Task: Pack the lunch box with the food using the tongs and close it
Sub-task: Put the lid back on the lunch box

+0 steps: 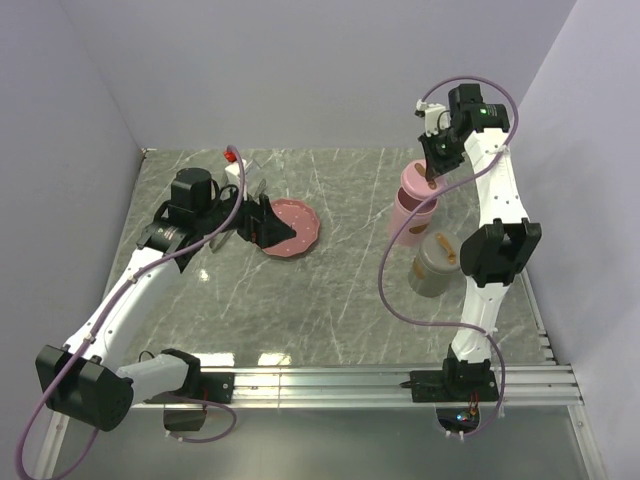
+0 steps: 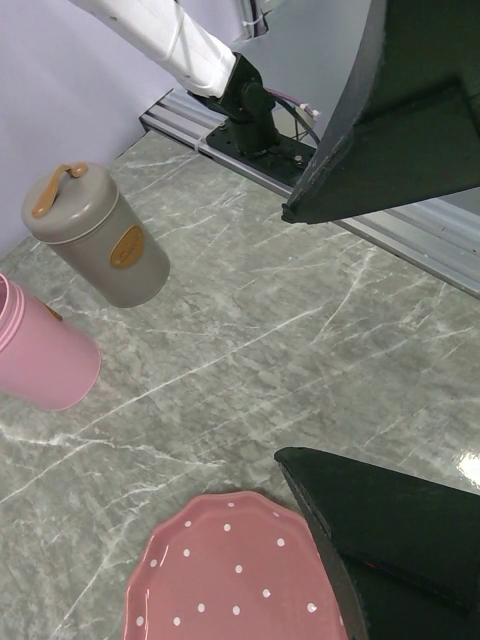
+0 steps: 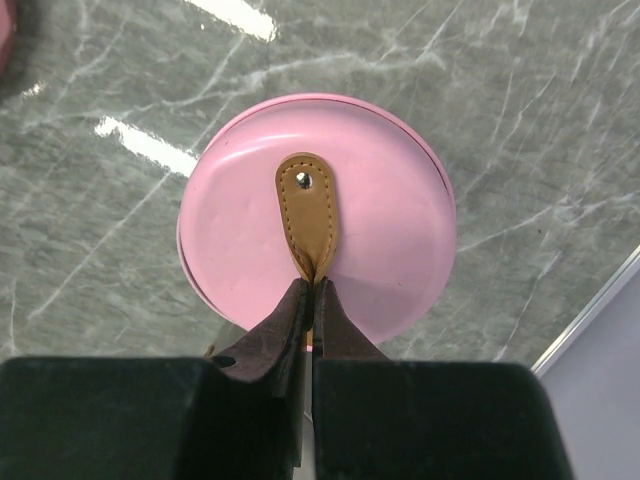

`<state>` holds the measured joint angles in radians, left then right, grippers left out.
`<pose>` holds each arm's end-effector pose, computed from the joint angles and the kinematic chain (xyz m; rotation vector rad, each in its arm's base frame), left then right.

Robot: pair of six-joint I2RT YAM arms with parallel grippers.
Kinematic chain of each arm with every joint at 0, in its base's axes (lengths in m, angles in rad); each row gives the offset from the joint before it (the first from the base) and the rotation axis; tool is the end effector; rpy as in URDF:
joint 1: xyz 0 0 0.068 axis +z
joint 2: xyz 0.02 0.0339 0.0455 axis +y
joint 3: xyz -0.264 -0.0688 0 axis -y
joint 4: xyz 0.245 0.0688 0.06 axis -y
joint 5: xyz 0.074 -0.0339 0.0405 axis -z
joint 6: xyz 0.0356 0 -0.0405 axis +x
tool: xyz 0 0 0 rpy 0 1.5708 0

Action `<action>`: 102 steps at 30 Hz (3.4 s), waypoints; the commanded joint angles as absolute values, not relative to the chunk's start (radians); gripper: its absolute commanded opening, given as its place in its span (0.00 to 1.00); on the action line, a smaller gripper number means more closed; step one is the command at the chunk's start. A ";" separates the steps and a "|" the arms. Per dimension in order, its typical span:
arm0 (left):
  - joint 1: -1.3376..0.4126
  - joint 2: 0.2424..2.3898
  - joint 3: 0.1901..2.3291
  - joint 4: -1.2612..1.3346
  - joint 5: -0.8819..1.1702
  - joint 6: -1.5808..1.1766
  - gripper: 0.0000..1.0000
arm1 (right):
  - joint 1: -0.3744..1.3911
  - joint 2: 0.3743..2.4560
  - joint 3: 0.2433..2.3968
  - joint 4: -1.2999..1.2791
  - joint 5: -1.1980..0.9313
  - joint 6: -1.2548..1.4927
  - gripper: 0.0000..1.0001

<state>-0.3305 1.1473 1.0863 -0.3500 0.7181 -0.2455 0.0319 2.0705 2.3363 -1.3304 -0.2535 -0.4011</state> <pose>0.2309 -0.1040 0.3589 0.5686 1.9512 -1.0774 0.4192 0.0223 0.3726 -0.6404 2.5137 0.2017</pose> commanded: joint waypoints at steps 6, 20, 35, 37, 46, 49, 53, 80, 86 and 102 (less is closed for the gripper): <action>-0.328 1.121 1.072 -0.331 0.730 -0.225 0.99 | 0.031 2.077 2.329 -1.442 -0.264 -0.436 0.00; -0.328 1.132 1.072 -0.345 0.729 -0.216 0.99 | 0.049 2.068 2.210 -1.440 -0.308 -0.422 0.00; -0.328 1.134 1.057 -0.339 0.716 -0.219 0.99 | 0.086 2.077 2.194 -1.439 -0.268 -0.406 0.00; -0.328 1.137 1.060 -0.342 0.716 -0.218 0.99 | 0.084 2.088 2.178 -1.439 -0.268 -0.410 0.00; -0.327 1.124 1.046 -0.345 0.709 -0.216 0.99 | 0.072 2.080 2.077 -1.436 -0.220 -0.426 0.00; -0.327 1.126 1.043 -0.344 0.707 -0.218 0.99 | 0.061 2.049 2.037 -1.427 -0.184 -0.431 0.00; -0.327 1.129 1.034 -0.333 0.713 -0.227 0.99 | 0.045 2.005 1.979 -1.431 -0.149 -0.449 0.00; -0.322 1.085 0.947 -0.211 0.730 -0.317 0.99 | 0.104 1.960 2.025 -1.445 -0.029 -0.491 0.00; -0.322 1.095 0.916 -0.135 0.741 -0.376 1.00 | 0.150 1.968 2.039 -1.445 0.075 -0.508 0.00; -0.321 1.104 0.908 -0.147 0.758 -0.367 0.99 | 0.207 1.927 1.913 -1.447 0.219 -0.568 0.00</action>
